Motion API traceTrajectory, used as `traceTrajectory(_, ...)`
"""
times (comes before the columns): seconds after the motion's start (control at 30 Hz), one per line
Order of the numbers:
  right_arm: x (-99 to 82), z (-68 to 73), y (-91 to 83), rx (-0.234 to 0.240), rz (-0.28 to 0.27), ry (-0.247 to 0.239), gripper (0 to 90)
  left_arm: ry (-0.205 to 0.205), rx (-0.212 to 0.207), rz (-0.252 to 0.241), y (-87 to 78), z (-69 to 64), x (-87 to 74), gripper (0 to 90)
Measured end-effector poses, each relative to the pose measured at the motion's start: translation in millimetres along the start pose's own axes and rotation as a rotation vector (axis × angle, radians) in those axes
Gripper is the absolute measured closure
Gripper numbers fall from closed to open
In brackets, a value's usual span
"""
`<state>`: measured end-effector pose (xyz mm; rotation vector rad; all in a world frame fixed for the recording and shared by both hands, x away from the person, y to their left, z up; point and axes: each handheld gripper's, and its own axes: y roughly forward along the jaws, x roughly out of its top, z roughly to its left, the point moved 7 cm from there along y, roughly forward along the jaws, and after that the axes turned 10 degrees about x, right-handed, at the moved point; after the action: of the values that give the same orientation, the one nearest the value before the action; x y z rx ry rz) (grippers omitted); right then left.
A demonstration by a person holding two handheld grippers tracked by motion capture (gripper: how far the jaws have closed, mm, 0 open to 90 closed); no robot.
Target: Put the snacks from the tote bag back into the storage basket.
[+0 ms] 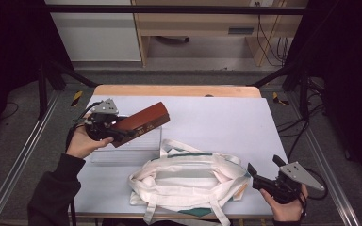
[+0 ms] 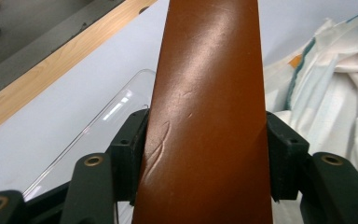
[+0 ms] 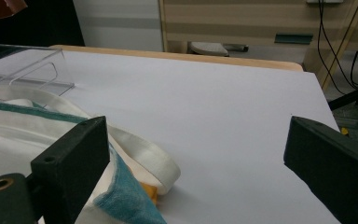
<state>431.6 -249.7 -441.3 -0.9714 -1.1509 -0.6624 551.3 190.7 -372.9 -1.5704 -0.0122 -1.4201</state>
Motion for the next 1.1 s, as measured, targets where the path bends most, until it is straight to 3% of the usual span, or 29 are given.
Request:
traceTrajectory(0.6, -1.2, -2.1, -0.2, -0.004, -0.001, 0.001, 7.6, -0.034, 0.043, 0.031, 7.6, 28.2, -21.4, 41.1)
traceTrajectory(1.1, -2.0, -2.2, 0.5, -0.003, 0.001, -0.001, 7.6, -0.032, 0.060, 0.093, 18.0, 37.0, -47.8, 41.1)
